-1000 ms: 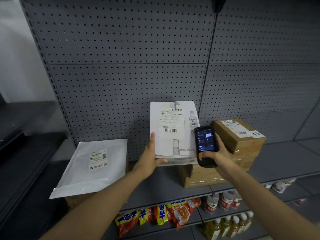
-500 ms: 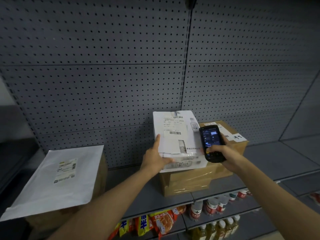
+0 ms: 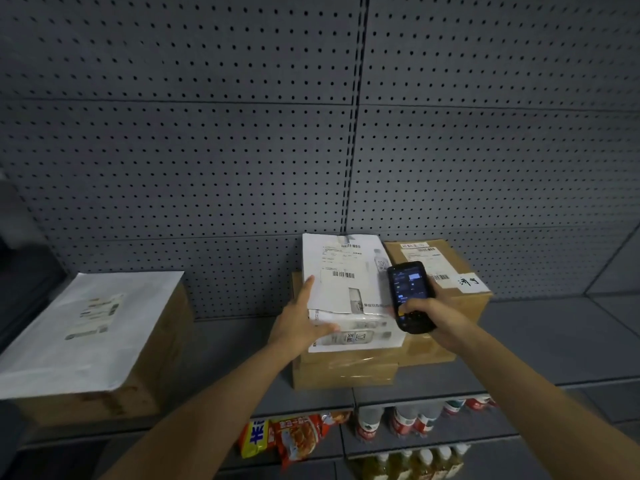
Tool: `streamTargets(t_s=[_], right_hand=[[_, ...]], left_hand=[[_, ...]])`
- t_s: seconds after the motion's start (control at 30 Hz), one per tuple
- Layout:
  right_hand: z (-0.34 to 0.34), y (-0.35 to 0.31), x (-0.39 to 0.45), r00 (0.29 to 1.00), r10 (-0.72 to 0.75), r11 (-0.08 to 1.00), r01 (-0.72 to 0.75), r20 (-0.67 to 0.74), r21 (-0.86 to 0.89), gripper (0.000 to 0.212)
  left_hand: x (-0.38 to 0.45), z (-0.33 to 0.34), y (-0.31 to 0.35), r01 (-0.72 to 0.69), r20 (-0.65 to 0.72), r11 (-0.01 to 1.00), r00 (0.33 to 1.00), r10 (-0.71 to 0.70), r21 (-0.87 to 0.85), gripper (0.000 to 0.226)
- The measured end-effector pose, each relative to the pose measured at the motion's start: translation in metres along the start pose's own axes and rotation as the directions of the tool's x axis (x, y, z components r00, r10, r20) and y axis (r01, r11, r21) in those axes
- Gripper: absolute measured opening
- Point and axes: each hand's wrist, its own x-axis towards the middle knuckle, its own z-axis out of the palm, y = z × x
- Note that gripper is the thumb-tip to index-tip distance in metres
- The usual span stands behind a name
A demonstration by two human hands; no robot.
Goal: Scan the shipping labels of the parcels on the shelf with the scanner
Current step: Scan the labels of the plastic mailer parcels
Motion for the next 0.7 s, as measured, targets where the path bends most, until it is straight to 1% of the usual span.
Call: streamTargets(t_s=[0.07, 0.13, 0.2, 0.27, 0.3, 0.37, 0.47, 0.57, 0.63, 0.7], right_hand=[[0.001, 0.000, 0.002, 1.000, -0.019, 1.000, 0.019, -0.011, -0.015, 0.066], [0.005, 0.000, 0.004, 0.998, -0.056, 0.994, 0.052, -0.038, -0.098, 0.070], [0.013, -0.003, 0.007, 0.990, -0.116, 0.978, 0.100, -0.075, -0.185, 0.077], [0.028, -0.010, 0.008, 0.982, -0.169, 0.966, 0.148, -0.085, -0.211, 0.081], [0.038, -0.014, 0.007, 0.978, -0.193, 0.960, 0.172, -0.078, -0.220, 0.082], [0.061, -0.022, 0.004, 0.971, -0.237, 0.945, 0.223, -0.034, -0.238, 0.077], [0.103, -0.027, -0.007, 0.949, -0.306, 0.910, 0.314, 0.072, -0.272, 0.070], [0.153, -0.025, -0.017, 0.925, -0.330, 0.889, 0.372, 0.188, -0.268, 0.075], [0.191, -0.021, -0.022, 0.911, -0.327, 0.875, 0.392, 0.251, -0.284, 0.078], [0.230, -0.013, -0.026, 0.905, -0.319, 0.872, 0.397, 0.282, -0.287, 0.086]], left_hand=[[0.000, -0.002, -0.001, -0.010, 0.010, 0.999, 1.000, 0.010, 0.031, 0.117], [-0.003, -0.005, -0.004, -0.026, 0.023, 0.998, 0.999, 0.025, 0.051, 0.124], [-0.006, -0.012, -0.007, -0.061, 0.035, 0.989, 0.998, 0.057, 0.131, 0.127], [-0.010, -0.024, -0.011, -0.084, 0.047, 0.972, 0.996, 0.075, 0.218, 0.124], [-0.012, -0.033, -0.013, -0.095, 0.048, 0.966, 0.995, 0.086, 0.240, 0.119], [-0.016, -0.053, -0.021, -0.125, 0.041, 0.956, 0.992, 0.118, 0.265, 0.103], [-0.022, -0.091, -0.039, -0.132, -0.003, 0.939, 0.990, 0.140, 0.318, 0.081], [-0.026, -0.136, -0.065, -0.115, -0.037, 0.897, 0.989, 0.145, 0.427, 0.069], [-0.030, -0.165, -0.086, -0.081, -0.071, 0.893, 0.990, 0.125, 0.442, 0.058], [-0.037, -0.193, -0.108, -0.044, -0.099, 0.899, 0.990, 0.097, 0.436, 0.050]])
